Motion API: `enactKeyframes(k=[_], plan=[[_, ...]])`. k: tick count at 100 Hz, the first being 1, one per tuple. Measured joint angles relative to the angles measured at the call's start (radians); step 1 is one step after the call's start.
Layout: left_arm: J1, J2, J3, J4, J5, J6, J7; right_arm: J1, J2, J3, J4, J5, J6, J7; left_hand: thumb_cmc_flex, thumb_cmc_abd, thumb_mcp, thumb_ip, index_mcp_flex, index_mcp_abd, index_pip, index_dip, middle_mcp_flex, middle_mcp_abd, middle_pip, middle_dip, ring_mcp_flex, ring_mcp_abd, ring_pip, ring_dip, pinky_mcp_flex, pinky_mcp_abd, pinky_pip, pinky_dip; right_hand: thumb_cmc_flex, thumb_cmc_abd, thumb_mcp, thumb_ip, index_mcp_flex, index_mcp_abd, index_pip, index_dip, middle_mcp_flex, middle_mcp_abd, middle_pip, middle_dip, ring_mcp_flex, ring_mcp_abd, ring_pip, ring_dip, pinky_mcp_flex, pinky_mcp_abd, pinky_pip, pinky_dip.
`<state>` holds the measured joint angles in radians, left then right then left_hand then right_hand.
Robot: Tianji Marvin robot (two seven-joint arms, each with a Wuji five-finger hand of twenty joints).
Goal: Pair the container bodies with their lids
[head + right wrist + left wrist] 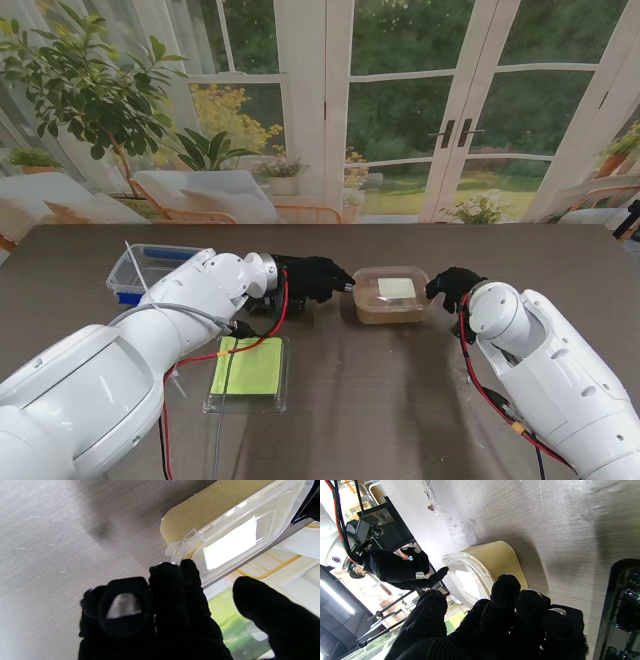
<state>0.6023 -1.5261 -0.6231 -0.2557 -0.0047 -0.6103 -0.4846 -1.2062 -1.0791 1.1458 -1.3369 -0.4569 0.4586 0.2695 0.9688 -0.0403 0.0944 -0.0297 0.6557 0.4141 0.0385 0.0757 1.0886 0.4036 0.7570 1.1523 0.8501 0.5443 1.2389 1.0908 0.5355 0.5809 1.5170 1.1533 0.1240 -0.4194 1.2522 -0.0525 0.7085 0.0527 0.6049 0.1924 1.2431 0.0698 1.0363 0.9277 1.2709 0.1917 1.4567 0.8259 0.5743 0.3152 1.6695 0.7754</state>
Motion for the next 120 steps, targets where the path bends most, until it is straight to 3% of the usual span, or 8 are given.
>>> enactKeyframes(k=[59, 120], plan=[[-0.002, -0.017, 0.044, 0.0, 0.008, 0.009, -0.011, -0.001, -0.004, 0.002, 0.01, 0.013, -0.012, -0.009, -0.018, 0.0, 0.015, 0.0, -0.001, -0.004, -0.012, -0.012, 0.0, 0.0, 0.0, 0.0, 0.0, 0.0, 0.0, 0.0, 0.0, 0.0, 0.0, 0.0, 0.0, 0.0, 0.0, 0.0, -0.01, 0.018, 0.002, 0.002, 0.0, 0.001, 0.0, 0.0, 0.0, 0.0, 0.0, 0.0, 0.0, 0.0, 0.0, 0.0], [-0.007, -0.018, 0.045, -0.002, 0.005, 0.044, -0.037, 0.004, -0.007, 0.0, 0.032, 0.035, -0.011, -0.016, -0.018, 0.0, 0.018, 0.0, -0.017, 0.008, -0.014, -0.012, 0.0, 0.0, 0.0, 0.0, 0.0, 0.0, 0.0, -0.006, 0.0, 0.0, 0.0, 0.0, 0.0, 0.0, 0.0, 0.0, -0.018, -0.02, 0.017, 0.011, 0.0, 0.001, 0.0, 0.0, 0.0, 0.0, 0.0, 0.0, 0.0, 0.0, 0.0, 0.0]])
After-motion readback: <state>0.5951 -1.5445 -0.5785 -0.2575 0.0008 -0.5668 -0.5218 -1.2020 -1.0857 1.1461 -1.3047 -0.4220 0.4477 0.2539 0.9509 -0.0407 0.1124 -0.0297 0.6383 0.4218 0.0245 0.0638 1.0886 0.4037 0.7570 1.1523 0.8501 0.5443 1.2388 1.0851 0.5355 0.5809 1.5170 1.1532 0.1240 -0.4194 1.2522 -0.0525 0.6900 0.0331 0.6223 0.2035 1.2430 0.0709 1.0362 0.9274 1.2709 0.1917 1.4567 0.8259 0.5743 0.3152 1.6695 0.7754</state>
